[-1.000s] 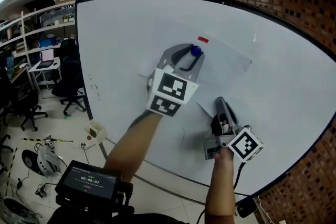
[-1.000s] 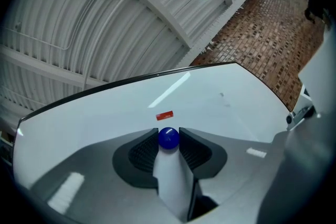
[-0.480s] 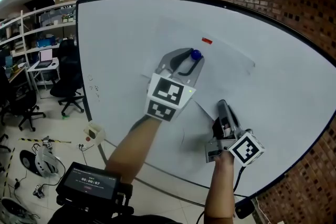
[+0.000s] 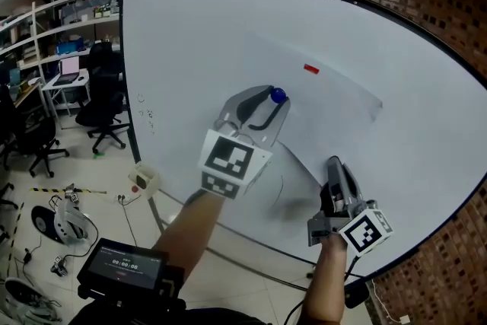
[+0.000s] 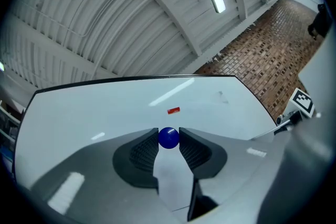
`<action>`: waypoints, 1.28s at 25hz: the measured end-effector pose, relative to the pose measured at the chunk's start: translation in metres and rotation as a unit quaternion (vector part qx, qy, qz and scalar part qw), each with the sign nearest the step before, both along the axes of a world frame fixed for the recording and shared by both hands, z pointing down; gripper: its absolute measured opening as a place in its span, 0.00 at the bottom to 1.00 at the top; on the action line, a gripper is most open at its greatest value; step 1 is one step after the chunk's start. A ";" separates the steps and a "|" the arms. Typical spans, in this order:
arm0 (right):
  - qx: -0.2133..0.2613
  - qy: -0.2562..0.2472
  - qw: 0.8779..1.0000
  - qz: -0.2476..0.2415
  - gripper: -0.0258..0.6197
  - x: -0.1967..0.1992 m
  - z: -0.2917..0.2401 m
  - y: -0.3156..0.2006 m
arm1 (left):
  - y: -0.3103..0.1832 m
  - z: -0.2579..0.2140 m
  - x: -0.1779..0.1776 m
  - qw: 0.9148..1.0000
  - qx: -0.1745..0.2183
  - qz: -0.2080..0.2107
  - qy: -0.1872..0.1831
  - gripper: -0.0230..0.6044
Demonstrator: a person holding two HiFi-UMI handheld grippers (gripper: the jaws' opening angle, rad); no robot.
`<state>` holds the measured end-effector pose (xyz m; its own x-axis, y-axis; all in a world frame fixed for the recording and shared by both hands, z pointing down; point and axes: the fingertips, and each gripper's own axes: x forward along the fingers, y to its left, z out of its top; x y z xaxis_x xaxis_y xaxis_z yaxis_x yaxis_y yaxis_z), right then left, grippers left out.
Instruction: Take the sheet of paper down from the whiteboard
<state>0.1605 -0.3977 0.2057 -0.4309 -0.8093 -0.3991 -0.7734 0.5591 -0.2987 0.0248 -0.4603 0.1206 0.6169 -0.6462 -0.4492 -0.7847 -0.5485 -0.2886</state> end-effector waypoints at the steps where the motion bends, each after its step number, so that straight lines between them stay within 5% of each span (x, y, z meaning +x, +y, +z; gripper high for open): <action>1: -0.001 0.007 1.000 0.004 0.06 -0.006 0.003 0.005 | 0.004 0.005 -0.006 1.000 -0.004 0.004 -0.001 0.23; 11: -0.056 0.015 0.998 0.012 0.06 -0.031 0.048 0.052 | 0.049 0.063 -0.039 0.997 -0.066 0.025 0.013 0.23; 22: -0.093 0.096 0.991 0.030 0.06 -0.007 0.130 0.126 | 0.150 0.165 -0.038 0.990 -0.121 -0.061 0.047 0.23; 32: -0.118 0.195 0.973 0.037 0.06 0.015 0.213 0.185 | 0.247 0.285 -0.049 0.962 -0.219 -0.153 0.057 0.23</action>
<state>0.1752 -0.2122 0.4184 -0.4493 -0.8933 -0.0162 -0.8893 0.4489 -0.0876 -0.0241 -0.2130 0.4056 0.3315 -0.9322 -0.1450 -0.9414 -0.3371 0.0150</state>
